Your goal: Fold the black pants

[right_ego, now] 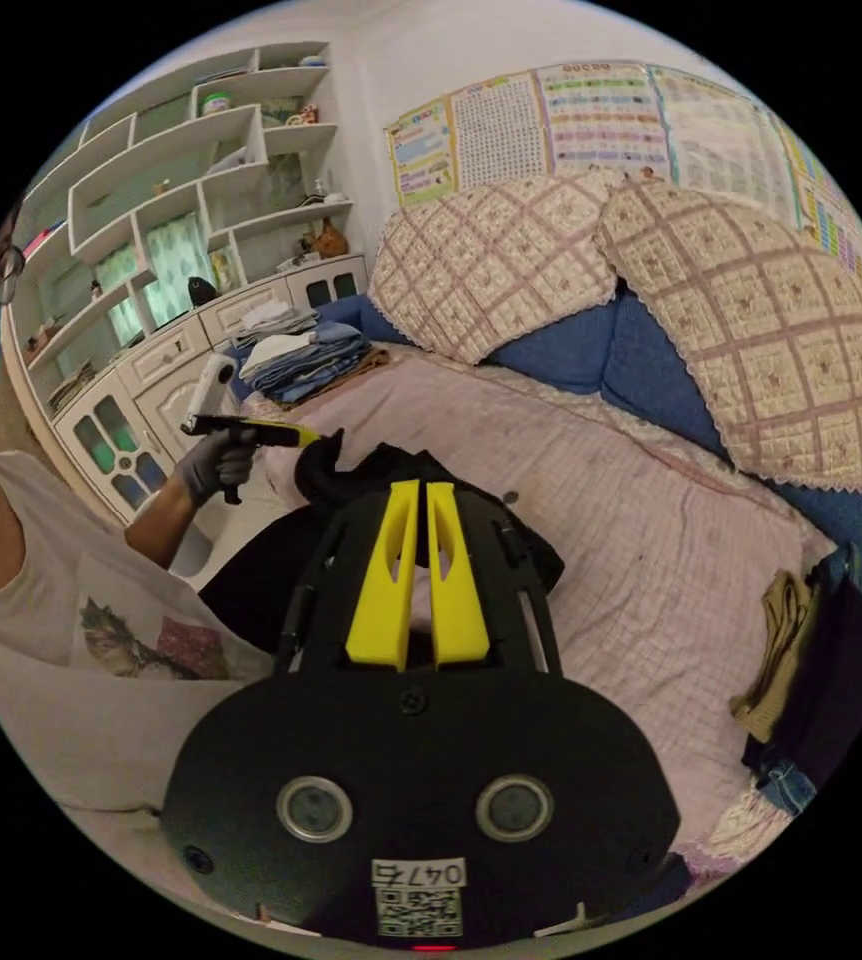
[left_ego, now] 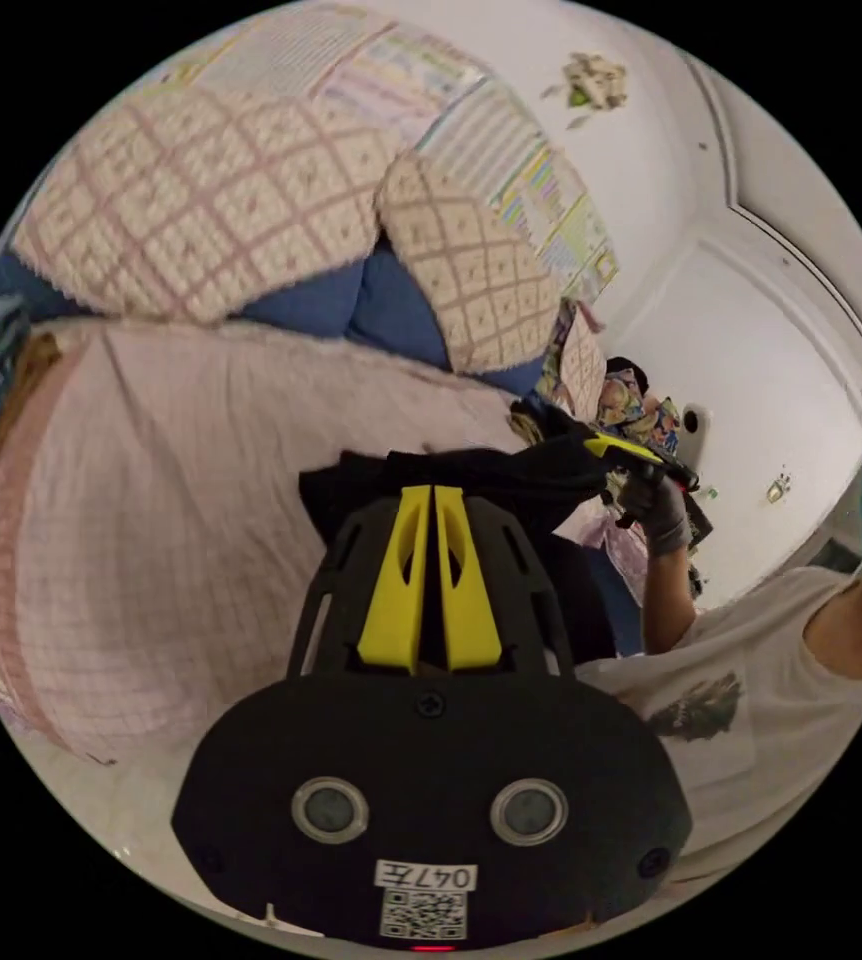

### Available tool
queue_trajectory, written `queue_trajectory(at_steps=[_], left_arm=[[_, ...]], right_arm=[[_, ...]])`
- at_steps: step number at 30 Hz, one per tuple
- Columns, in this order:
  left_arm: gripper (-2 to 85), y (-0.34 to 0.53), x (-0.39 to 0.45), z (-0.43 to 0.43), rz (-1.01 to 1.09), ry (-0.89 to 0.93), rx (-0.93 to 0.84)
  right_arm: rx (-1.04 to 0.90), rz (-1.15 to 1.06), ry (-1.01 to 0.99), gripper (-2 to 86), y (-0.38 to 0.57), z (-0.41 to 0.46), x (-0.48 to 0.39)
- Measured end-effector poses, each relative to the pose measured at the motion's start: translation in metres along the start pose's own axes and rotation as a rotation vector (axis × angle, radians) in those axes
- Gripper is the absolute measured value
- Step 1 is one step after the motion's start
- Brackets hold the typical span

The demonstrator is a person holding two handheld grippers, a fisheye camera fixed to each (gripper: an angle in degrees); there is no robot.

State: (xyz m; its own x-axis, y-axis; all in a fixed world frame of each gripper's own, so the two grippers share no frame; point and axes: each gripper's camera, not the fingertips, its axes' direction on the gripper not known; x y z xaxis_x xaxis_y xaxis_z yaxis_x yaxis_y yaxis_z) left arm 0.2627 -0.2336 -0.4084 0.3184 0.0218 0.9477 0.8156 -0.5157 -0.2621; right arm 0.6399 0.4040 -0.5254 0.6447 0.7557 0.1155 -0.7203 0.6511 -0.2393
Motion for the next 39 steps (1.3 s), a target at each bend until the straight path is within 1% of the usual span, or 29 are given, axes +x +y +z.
queue_trajectory(at_steps=[1, 3, 5, 8, 10, 13, 15, 17, 20, 22, 24, 26, 27, 28, 29, 31, 33, 36, 37, 38, 39], left_arm=[[0.8, 0.001, -0.007, 0.009, -0.029, 0.016, -0.017], [8.9, 0.008, -0.03, 0.03, -0.137, 0.034, -0.046], [12.5, 0.012, -0.043, 0.034, -0.198, 0.01, -0.056], [15.0, 0.021, -0.057, 0.033, -0.257, 0.01, -0.049], [15.7, 0.028, -0.063, 0.035, -0.287, 0.035, -0.058], [15.1, 0.036, -0.079, 0.048, -0.35, 0.136, -0.07], [13.3, 0.031, -0.09, 0.068, -0.37, 0.201, -0.102], [10.9, 0.025, -0.093, 0.082, -0.366, 0.225, -0.129], [7.4, 0.01, -0.081, 0.078, -0.275, 0.196, -0.099], [6.8, -0.004, -0.072, 0.07, -0.223, 0.213, -0.062], [6.4, -0.044, -0.068, 0.057, -0.158, 0.267, 0.001], [6.3, -0.088, -0.062, 0.039, -0.068, 0.257, 0.053], [6.4, -0.116, -0.051, 0.02, 0.001, 0.218, 0.092], [6.4, -0.129, -0.044, 0.008, 0.042, 0.196, 0.114], [6.5, -0.15, -0.028, -0.016, 0.119, 0.148, 0.141], [6.9, -0.172, -0.017, -0.043, 0.157, 0.079, 0.126], [7.8, -0.185, -0.031, -0.056, 0.12, 0.031, 0.026], [12.4, -0.168, -0.076, -0.055, 0.021, 0.006, -0.083], [13.4, -0.16, -0.084, -0.057, 0.003, -0.016, -0.093], [14.3, -0.141, -0.099, -0.065, -0.031, -0.076, -0.097], [14.5, -0.119, -0.109, -0.08, -0.055, -0.136, -0.071]], right_arm=[[-0.016, 0.012, -0.011, -0.7, 0.002, -0.002, -0.001], [-0.013, 0.014, -0.005, -0.6, 0.005, -0.007, -0.007], [-0.021, 0.022, -0.008, -0.6, 0.009, -0.012, -0.013], [-0.026, 0.043, -0.017, -0.5, 0.012, -0.015, -0.016], [-0.024, 0.054, -0.025, -0.4, 0.013, -0.017, -0.018], [-0.013, 0.071, -0.033, -0.4, 0.013, -0.017, -0.022], [-0.011, 0.075, -0.043, -0.4, 0.012, -0.017, -0.025], [-0.016, 0.064, -0.036, -0.6, 0.009, -0.017, -0.032], [-0.034, 0.027, 0.028, -0.8, 0.0, -0.018, -0.042], [-0.042, -0.023, 0.09, -0.9, -0.013, -0.016, -0.047], [-0.041, -0.111, 0.184, -0.9, -0.035, -0.011, -0.052], [0.012, -0.206, 0.376, -0.9, -0.068, -0.009, -0.06], [0.038, -0.223, 0.416, -0.9, -0.075, -0.011, -0.062], [0.115, -0.254, 0.457, -0.9, -0.084, -0.019, -0.068], [0.19, -0.263, 0.452, -0.9, -0.089, -0.027, -0.072], [0.235, -0.239, 0.41, -0.8, -0.089, -0.034, -0.071], [0.194, -0.197, 0.363, -0.5, -0.082, -0.027, -0.066], [-0.027, -0.04, 0.26, 2.8, -0.058, 0.014, -0.044], [-0.126, 0.031, 0.255, 6.3, -0.043, 0.033, -0.034], [-0.2, 0.088, 0.277, 8.2, -0.027, 0.048, -0.026], [-0.224, 0.11, 0.281, 9.1, -0.02, 0.053, -0.024]])
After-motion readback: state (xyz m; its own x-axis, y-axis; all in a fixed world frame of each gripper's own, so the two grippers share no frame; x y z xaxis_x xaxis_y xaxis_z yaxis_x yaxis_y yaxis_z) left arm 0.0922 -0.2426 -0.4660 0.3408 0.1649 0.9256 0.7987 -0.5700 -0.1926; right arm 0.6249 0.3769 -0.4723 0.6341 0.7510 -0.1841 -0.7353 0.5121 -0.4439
